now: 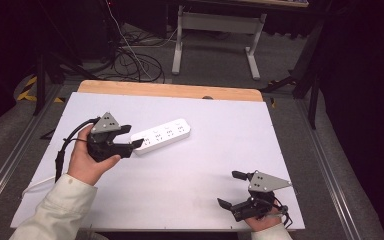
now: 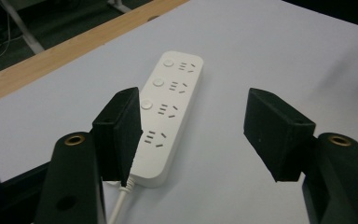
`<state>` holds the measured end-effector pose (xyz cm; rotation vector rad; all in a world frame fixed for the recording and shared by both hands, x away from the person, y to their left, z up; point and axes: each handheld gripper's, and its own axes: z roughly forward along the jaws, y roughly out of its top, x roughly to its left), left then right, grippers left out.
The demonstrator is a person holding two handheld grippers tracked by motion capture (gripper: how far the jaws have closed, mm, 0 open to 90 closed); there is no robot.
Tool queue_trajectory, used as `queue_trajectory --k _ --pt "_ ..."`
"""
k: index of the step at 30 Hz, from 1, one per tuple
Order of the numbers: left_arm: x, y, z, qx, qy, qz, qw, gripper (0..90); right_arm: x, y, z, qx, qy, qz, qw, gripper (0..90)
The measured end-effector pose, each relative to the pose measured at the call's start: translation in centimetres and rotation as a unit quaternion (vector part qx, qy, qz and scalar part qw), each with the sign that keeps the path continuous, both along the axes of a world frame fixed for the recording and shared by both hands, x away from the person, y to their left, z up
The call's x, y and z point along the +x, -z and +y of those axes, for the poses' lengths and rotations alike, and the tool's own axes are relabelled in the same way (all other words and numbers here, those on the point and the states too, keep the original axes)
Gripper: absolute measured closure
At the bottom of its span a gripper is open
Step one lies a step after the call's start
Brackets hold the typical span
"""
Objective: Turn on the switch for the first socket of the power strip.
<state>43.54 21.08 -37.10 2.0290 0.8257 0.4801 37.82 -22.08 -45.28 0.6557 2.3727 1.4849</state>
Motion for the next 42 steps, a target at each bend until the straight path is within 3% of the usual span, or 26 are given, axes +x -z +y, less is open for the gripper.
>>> queue_trajectory --k 8,18,24,30,33,42 --pt "-2.4 0.3 1.4 -0.024 0.029 0.0 0.9993 33.2 0.0 0.0 0.0 0.0 0.0 0.0 1.0 2.7" --pt "-4.7 1.4 3.3 -0.038 0.053 -0.026 0.9975 28.4 -0.1 -0.1 0.0 0.006 -0.001 -0.001 1.0 2.6" --pt "-5.8 2.3 3.6 -0.03 0.062 -0.047 0.9965 28.0 -0.1 -0.1 0.0 0.007 0.0 -0.001 1.0 2.6" --pt "-6.6 3.6 3.7 -0.033 0.08 -0.044 0.9953 26.2 -0.1 -0.1 -0.1 0.015 -0.001 -0.004 0.9999 2.4" --pt "-6.7 4.5 4.1 -0.034 0.076 -0.043 0.9956 26.2 -0.1 -0.1 -0.1 0.016 -0.002 -0.004 0.9999 2.4" --pt "-6.9 6.8 4.9 -0.062 0.092 -0.018 0.9936 26.2 -0.2 -0.1 -0.1 0.021 -0.005 -0.005 0.9997 2.0"
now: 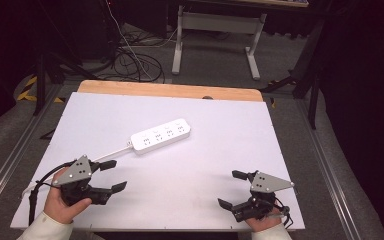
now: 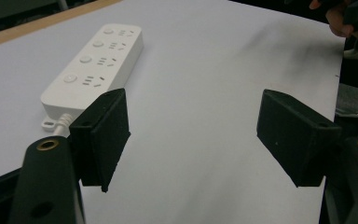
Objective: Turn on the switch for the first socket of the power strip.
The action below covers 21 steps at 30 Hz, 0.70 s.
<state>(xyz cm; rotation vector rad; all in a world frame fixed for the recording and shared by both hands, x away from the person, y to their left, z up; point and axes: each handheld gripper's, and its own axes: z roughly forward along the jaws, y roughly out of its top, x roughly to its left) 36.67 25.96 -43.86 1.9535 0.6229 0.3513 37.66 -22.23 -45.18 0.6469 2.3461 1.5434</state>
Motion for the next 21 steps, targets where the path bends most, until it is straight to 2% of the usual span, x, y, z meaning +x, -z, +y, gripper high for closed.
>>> queue_trajectory --k 7,10,15,21 --pt "-0.1 1.6 0.8 -0.024 -0.003 0.021 0.9995 26.2 -0.1 0.0 -0.1 0.0 -0.002 -0.001 1.0 2.0" --pt "-0.4 2.3 1.0 -0.019 -0.007 0.019 0.9996 26.2 -0.1 0.0 0.0 0.0 -0.002 -0.002 1.0 1.9" --pt "-0.5 3.5 1.2 -0.002 -0.003 0.029 0.9996 26.2 -0.1 0.0 0.0 -0.002 -0.003 -0.004 1.0 1.9" --pt "-1.0 4.0 1.1 0.011 -0.002 0.031 0.9995 26.2 -0.1 0.0 0.0 -0.004 -0.003 -0.004 1.0 2.0"
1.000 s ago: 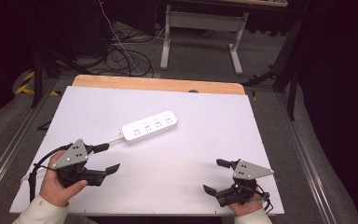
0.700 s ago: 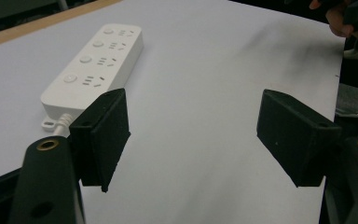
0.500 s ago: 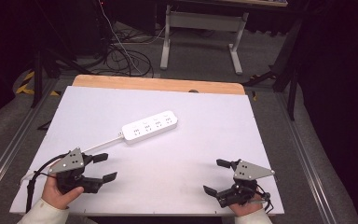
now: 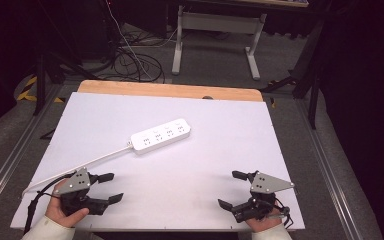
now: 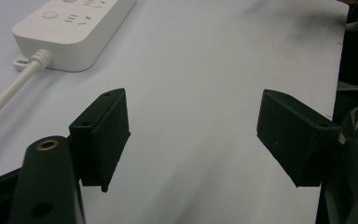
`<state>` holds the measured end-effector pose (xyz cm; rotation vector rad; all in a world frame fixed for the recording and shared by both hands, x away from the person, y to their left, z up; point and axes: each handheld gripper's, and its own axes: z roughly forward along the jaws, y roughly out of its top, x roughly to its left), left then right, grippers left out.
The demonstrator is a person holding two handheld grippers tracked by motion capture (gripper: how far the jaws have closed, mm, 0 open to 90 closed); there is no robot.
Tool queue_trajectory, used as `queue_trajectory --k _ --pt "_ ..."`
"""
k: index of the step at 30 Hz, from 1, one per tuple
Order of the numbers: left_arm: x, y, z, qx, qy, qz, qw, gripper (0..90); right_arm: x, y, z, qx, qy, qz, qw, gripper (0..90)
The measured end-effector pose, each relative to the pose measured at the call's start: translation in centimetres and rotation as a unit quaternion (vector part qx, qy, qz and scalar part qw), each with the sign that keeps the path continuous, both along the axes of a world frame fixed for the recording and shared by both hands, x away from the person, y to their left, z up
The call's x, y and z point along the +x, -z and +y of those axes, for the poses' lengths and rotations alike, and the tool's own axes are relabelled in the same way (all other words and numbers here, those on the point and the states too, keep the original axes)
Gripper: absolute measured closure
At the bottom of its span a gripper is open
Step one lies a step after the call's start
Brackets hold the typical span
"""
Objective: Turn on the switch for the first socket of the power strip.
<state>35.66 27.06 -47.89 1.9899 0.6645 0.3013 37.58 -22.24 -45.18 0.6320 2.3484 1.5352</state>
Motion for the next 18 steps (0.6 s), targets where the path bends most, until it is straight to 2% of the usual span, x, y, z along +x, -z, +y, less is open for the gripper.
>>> queue_trajectory --k 3,9,15,18 --pt "-0.09 0.04 -0.24 0.005 0.002 -0.004 1.0 26.2 0.01 0.06 0.02 -0.002 0.0 0.002 1.0 2.0" --pt "-0.29 -0.37 -0.46 0.019 -0.012 -0.034 0.9992 26.2 0.13 0.16 0.07 -0.008 0.003 0.005 1.0 2.0" --pt "-0.27 -0.45 -0.2 -0.003 -0.013 -0.025 0.9996 26.2 0.16 0.17 0.09 -0.01 0.008 0.006 0.9999 2.0" --pt "-0.22 -0.48 -0.1 -0.007 -0.016 -0.024 0.9996 26.2 0.22 0.21 0.06 -0.01 0.009 0.006 0.9999 2.0"
